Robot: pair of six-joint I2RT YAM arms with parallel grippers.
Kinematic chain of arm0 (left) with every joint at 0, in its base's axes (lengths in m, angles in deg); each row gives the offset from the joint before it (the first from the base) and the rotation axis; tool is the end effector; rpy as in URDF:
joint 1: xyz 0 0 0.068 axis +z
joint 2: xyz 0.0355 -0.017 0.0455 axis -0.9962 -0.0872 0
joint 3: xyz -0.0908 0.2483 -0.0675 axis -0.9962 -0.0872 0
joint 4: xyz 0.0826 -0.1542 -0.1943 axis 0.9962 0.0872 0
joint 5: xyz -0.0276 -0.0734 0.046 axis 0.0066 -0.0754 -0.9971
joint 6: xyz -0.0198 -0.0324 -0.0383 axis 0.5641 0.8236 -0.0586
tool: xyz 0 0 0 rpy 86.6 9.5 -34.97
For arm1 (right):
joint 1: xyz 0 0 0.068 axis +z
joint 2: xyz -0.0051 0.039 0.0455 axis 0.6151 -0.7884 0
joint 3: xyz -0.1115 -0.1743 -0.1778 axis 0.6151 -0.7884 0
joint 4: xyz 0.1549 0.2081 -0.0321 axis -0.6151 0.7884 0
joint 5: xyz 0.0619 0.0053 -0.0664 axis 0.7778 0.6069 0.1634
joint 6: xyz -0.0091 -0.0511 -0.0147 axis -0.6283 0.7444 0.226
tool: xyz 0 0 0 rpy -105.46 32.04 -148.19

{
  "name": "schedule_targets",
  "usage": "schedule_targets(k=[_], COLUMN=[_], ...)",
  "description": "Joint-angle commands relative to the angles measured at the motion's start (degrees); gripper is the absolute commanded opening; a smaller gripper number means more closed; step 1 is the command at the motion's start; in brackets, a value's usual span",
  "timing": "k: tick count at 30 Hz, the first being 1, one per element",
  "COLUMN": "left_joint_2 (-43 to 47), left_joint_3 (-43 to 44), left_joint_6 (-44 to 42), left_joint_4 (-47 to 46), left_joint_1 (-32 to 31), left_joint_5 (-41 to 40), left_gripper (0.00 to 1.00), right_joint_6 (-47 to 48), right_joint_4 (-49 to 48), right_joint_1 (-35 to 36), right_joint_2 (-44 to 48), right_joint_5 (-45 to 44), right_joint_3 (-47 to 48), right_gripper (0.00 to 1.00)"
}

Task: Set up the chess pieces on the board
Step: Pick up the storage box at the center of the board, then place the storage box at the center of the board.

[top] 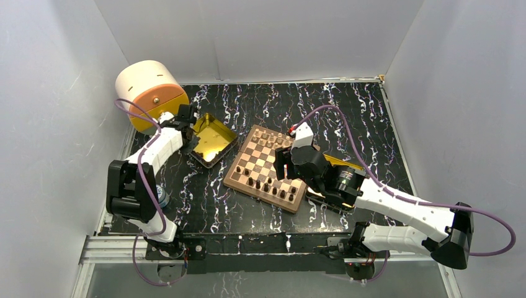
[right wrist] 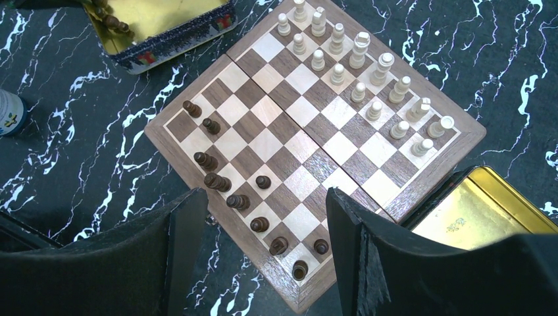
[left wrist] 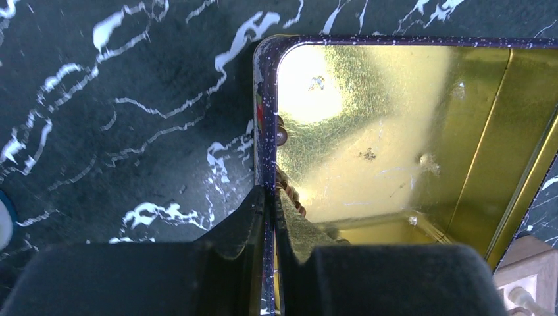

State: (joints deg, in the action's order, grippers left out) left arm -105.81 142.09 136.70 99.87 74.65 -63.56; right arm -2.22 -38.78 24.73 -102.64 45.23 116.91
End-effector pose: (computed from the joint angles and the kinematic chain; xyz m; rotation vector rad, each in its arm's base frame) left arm 0.3211 -0.0437 0.2246 -1.1486 2.1889 0.0497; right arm 0.1231 0.1977 0.3251 -0.3081 1.9781 0.4330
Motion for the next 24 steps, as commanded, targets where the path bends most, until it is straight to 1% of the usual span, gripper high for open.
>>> schedule_targets(k=[1, 6, 11, 15, 16, 19, 23, 24], left_joint_2=[1.54, 1.32, 0.89, 0.24, -0.02, -1.12, -4.68, -6.08], left_joint_3=[3.82, 5.82, 7.5, 9.93, 10.68, 13.3, 17.08, 18.44], left_joint_6=[-11.47, -22.64, -32.88, -41.23, -44.39, -48.17, -54.37, -56.22], left_joint_4=[-1.15, -1.44, -2.02, -1.45, -1.44, -1.11, 0.06, 0.88], left_joint_1=[2.17, 4.59, 4.9, 5.2, 5.39, 5.78, 5.95, 5.95], left_joint_5=[-2.33, 4.83, 11.35, 15.07, 16.37, 18.11, 24.03, 26.61], left_gripper=[0.0, 0.0, 0.0, 0.0, 0.0, 0.0, 0.0, 0.0], right_joint_6=[-0.72, -0.72, -0.72, -0.72, -0.72, -0.8, -0.72, -0.6], right_joint_4=[-2.62, -2.57, -2.61, -2.39, -2.38, -2.7, -2.72, -2.55], right_joint_1=[0.14, 0.15, 0.13, 0.14, 0.14, 0.14, 0.14, 0.14], right_joint_2=[1.99, 2.21, 2.24, 2.63, 2.81, 3.4, 3.27, 3.34], right_joint_5=[-1.35, -1.35, -1.06, -1.2, -1.23, -1.07, -0.82, -0.89], right_joint_3=[-0.28, -0.41, -0.54, -0.74, -0.88, -1.4, -1.47, -1.39], right_gripper=[0.75, 0.75, 0.75, 0.75, 0.75, 0.75, 0.75, 0.75])
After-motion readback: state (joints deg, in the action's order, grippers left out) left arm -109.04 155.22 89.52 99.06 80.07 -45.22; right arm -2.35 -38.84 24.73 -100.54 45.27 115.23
